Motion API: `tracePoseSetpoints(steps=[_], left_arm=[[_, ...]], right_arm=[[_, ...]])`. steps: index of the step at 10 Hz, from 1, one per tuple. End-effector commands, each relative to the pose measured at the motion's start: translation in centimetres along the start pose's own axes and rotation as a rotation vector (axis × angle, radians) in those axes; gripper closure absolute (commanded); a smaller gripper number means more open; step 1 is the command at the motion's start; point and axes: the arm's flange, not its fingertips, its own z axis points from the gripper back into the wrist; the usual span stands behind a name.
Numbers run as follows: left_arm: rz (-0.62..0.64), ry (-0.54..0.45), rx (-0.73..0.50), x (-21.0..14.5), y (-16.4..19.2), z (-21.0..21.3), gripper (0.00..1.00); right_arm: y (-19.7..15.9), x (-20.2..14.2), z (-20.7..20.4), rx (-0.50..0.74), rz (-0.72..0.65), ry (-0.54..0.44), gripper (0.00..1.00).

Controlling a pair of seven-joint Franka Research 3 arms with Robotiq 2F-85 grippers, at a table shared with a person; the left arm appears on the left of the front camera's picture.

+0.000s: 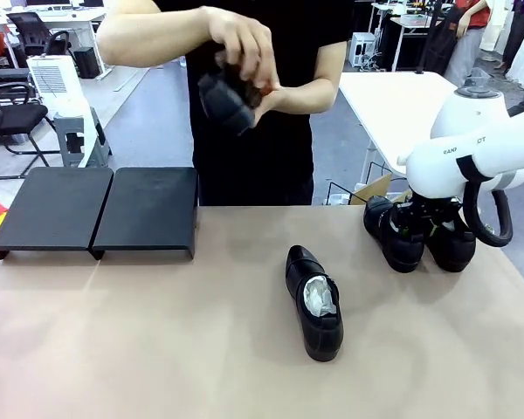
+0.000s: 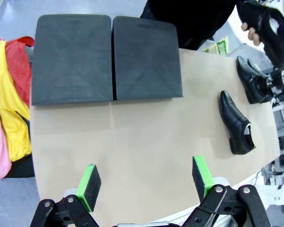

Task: Organize the shoes by placing them on the stand.
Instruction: Pick up one Shoe and place it in the middle of the table.

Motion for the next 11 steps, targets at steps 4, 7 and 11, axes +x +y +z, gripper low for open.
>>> tracePoseSetpoints(steps=[4, 7, 11], left_arm=[[-0.008, 0.002, -0.013, 0.09, 0.10, 0.09, 0.00], [-0.008, 0.002, -0.013, 0.09, 0.10, 0.09, 0.00], [-0.008, 0.002, -0.013, 0.09, 0.10, 0.09, 0.00]], right_arm=[[0.54, 0.74, 0.56, 0.004, -0.016, 0.025, 1.00], [0.87, 0.68, 0.68, 0.024, -0.007, 0.050, 1.00], [0.84, 0.23, 1.39, 0.023, -0.024, 0.061, 1.00]])
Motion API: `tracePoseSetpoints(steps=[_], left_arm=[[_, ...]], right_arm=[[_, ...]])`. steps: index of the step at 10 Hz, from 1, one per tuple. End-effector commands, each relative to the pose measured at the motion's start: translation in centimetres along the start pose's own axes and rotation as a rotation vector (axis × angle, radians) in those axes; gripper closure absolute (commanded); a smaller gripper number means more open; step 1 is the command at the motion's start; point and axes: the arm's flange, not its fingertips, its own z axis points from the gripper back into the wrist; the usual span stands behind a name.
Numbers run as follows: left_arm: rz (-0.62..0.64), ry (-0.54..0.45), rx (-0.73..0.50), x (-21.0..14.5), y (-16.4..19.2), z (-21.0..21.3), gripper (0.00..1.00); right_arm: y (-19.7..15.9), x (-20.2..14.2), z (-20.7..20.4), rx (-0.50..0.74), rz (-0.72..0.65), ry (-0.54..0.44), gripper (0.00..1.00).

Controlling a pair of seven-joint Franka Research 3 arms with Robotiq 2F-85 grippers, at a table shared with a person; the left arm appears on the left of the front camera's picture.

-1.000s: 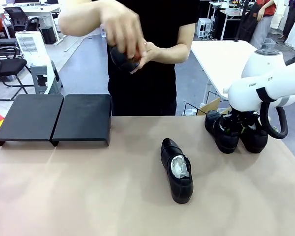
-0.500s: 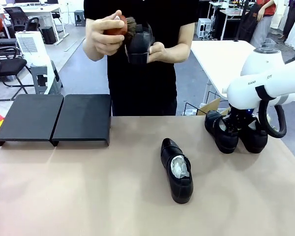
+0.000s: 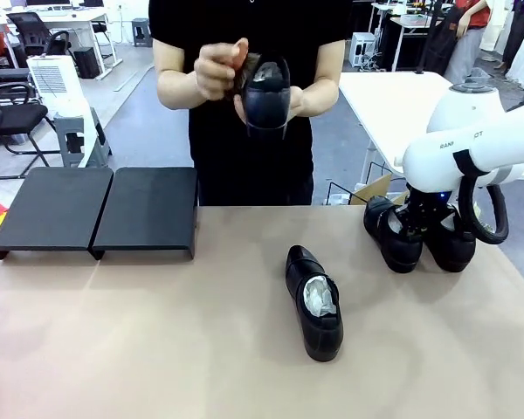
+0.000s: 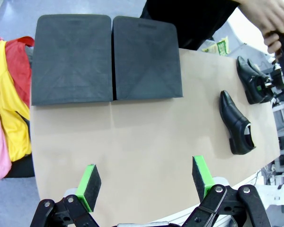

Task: Organize the shoes by placing them on the stand.
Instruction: Pick up one Shoe and place it in the middle of the table.

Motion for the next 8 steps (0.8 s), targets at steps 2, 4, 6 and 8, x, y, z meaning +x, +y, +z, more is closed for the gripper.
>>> tracePoseSetpoints(steps=[2, 4, 6, 8], left_arm=[[-0.008, 0.002, -0.013, 0.1, 0.1, 0.1, 0.00], [-0.008, 0.002, -0.013, 0.1, 0.1, 0.1, 0.00], [-0.008, 0.002, -0.013, 0.1, 0.1, 0.1, 0.00], [-0.008, 0.002, -0.013, 0.1, 0.1, 0.1, 0.00]], right_arm=[[0.0, -2.2, 5.6, 0.009, -0.056, -0.046, 1.00], [-0.9, -3.9, 8.3, 0.007, -0.074, -0.073, 1.00], [-1.3, -6.5, 10.8, 0.008, -0.104, -0.082, 1.00], [-1.5, -4.7, 10.1, -0.008, -0.056, -0.074, 1.00]])
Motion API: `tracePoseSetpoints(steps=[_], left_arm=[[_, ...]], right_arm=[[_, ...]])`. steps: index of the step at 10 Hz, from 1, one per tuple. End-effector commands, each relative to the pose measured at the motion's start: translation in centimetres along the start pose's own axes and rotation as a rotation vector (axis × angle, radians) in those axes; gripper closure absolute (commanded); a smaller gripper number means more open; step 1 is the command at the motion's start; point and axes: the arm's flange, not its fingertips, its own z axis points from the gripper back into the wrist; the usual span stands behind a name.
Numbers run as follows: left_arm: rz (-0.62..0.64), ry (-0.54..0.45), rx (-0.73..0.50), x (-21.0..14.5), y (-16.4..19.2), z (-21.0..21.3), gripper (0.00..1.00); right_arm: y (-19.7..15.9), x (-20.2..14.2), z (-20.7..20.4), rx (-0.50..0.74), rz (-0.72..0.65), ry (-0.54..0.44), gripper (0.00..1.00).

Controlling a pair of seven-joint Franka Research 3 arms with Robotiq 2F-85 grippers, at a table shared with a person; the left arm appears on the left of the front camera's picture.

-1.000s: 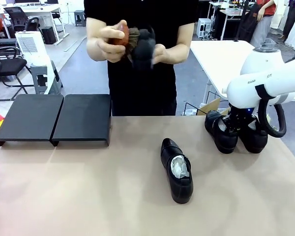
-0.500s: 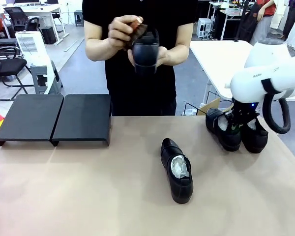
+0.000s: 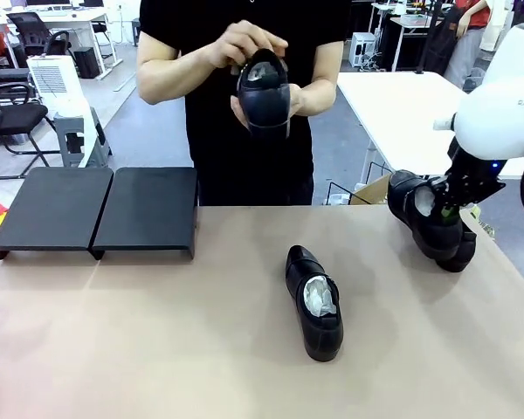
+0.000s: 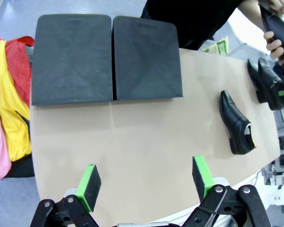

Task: Organize the shoes by placing them on the stand.
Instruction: Pick up one Shoe and place it in the middle of the table.

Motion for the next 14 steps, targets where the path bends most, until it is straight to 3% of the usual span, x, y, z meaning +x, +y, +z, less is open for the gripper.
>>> tracePoseSetpoints(steps=[1, 4, 10, 13, 14], left_arm=[[-0.009, 0.002, -0.013, 0.1, 0.1, 0.1, 0.00], [-0.009, 0.002, -0.013, 0.1, 0.1, 0.1, 0.00], [-0.009, 0.002, -0.013, 0.1, 0.1, 0.1, 0.00], [-0.009, 0.002, -0.013, 0.1, 0.1, 0.1, 0.00], [-0.009, 0.002, -0.013, 0.1, 0.1, 0.1, 0.00]], right_arm=[[0.3, 1.9, -1.7, 0.000, 0.004, 0.000, 1.00], [0.2, 0.6, -1.8, -0.001, 0.003, 0.019, 1.00], [2.6, -10.4, 5.9, 0.074, -0.181, -0.009, 1.00], [6.4, -13.8, 7.9, 0.092, -0.016, -0.022, 1.00], [3.5, -12.1, 6.9, 0.084, -0.112, 0.002, 1.00]])
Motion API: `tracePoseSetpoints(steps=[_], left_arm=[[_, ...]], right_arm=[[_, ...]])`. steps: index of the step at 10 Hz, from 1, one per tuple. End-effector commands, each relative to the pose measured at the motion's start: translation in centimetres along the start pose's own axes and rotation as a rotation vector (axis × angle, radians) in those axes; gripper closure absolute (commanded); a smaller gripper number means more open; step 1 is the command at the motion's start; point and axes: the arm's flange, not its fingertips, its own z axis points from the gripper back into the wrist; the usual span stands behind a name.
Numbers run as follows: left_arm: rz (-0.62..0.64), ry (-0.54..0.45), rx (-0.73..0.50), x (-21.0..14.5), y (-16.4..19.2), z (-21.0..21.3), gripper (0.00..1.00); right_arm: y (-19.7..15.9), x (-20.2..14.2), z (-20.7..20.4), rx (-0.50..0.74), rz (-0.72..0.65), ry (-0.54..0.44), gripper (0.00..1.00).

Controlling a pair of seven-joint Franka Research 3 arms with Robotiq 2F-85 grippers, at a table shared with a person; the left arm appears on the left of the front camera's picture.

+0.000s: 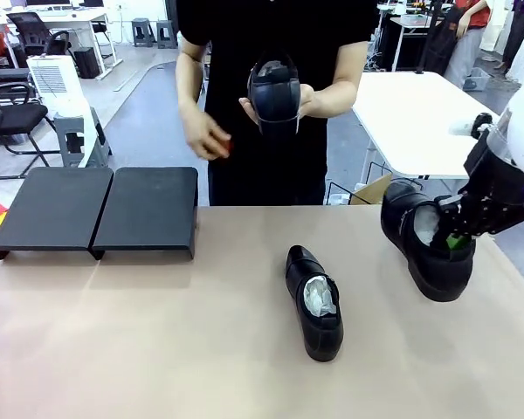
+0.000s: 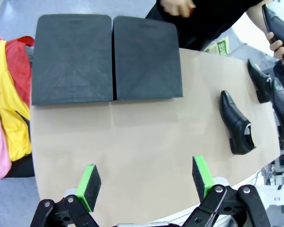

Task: Organize the shoes by placing them on the stand.
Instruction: Pick up one Shoe and place it in the middle of the table.

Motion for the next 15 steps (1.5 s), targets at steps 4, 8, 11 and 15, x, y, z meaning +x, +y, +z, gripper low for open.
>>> tracePoseSetpoints(steps=[4, 8, 11, 15], left_arm=[[-0.010, 0.001, -0.014, 0.0, 0.1, 0.1, 0.00], [-0.010, 0.001, -0.014, 0.0, 0.1, 0.1, 0.00], [-0.010, 0.001, -0.014, 0.0, 0.1, 0.1, 0.00], [-0.010, 0.001, -0.014, 0.0, 0.1, 0.1, 0.00]], right_arm=[[-0.5, -0.2, -0.9, -0.006, -0.040, 0.025, 1.00], [2.2, -3.6, 2.2, -0.010, -0.070, -0.075, 1.00], [3.0, -4.8, 3.2, -0.006, -0.063, -0.087, 1.00], [4.5, -5.2, 3.2, 0.009, -0.029, -0.080, 1.00]])
